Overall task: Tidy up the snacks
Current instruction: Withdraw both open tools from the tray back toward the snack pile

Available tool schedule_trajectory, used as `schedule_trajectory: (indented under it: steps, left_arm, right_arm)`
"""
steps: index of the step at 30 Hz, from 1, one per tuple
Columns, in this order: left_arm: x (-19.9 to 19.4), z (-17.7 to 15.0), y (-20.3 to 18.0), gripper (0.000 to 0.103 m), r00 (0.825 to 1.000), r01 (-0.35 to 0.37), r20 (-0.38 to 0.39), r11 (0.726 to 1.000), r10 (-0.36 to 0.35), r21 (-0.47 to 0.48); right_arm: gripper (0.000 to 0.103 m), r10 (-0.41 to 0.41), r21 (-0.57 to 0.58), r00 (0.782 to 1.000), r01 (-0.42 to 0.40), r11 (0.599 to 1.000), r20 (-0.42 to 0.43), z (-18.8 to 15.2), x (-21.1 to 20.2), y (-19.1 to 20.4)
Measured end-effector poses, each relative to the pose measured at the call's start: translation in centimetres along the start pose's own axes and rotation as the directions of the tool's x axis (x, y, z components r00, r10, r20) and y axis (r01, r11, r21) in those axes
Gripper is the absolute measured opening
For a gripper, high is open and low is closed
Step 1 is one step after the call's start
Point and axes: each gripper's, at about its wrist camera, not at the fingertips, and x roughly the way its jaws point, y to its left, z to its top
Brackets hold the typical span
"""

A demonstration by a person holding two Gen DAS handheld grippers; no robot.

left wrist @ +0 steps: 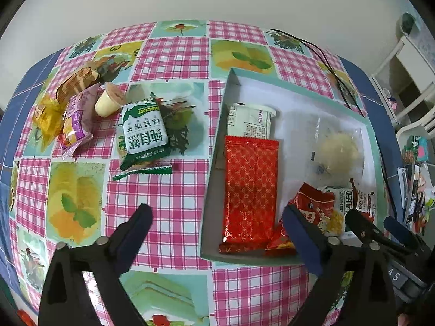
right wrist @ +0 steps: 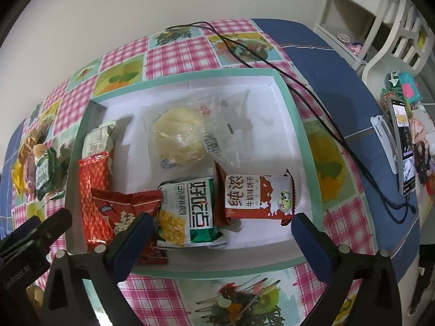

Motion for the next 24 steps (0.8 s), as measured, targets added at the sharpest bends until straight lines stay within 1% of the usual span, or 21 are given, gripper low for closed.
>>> schedule_trajectory:
  steps: [10,14,20,24]
  left_arm:
    - [-0.7,0.0,1.4,0.101,1.0,-0.004,0.011,1.0,0.004,-0.02]
    - [-1.3,-0.1,2.1,0.101,1.0,-0.024,0.015,1.0,0.024,-0.02]
    - [-2.5,-0.5,2.8,0.101,0.997,-0.065,0.034,0.998,0.064,0.026]
    - [-3.4,-0.6,3.4,0.101,0.997,-0.063,0.044,0.998,0.061,0.03]
  right_arm:
    - [0.103,-0.01,-0.008,1.0,0.01,1.0,-0.011,-0.6,-0.9,1.2]
    - [0.103,-0.029,-0.027,0.999,0.029,0.999,-0.012,-0.9,-1.7,2.1]
    - [0.103,-0.035,-0.04,0.999,0.034,0.999,-0.024,-1.5,-2.7,3.0]
    - [0.103,-0.017,-0.036,1.0,0.016,0.999,-0.022,-1.8,-3.5,3.6]
